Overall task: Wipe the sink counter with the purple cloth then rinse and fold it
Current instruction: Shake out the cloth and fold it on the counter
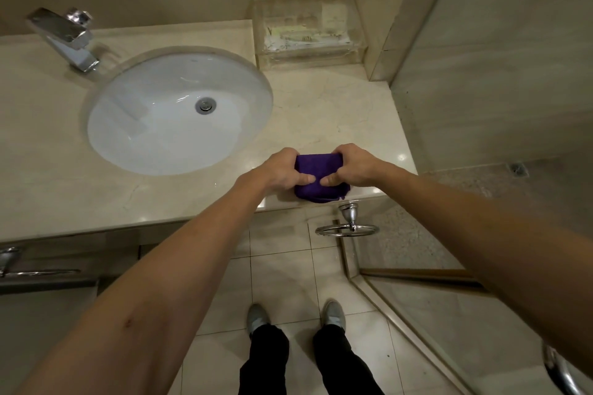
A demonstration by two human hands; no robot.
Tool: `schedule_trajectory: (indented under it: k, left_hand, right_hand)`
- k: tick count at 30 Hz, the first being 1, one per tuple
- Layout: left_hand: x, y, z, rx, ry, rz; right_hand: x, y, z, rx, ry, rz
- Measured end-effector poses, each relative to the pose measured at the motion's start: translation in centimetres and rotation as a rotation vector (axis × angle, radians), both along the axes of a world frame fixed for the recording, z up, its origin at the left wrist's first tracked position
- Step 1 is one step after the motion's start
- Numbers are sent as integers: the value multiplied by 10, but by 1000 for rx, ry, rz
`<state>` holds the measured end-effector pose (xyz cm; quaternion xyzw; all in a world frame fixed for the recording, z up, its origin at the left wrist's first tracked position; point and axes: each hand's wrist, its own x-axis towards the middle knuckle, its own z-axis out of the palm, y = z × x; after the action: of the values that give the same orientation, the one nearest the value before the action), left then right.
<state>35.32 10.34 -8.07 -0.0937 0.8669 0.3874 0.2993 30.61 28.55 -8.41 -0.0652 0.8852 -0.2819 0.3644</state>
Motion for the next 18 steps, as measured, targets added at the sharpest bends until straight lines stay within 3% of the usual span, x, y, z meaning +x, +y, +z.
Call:
schedule_trajectory:
  k: [4,9,18]
  left_hand:
    - [3,7,4,-75,32,3]
    - [13,8,2,-34,63,32]
    - [19,-1,2,344,-9,347]
  right_hand:
    - [5,0,1,45,52,34]
    - [15,7,1,-31,78,-15]
    - [16,7,6,-227,-16,-205]
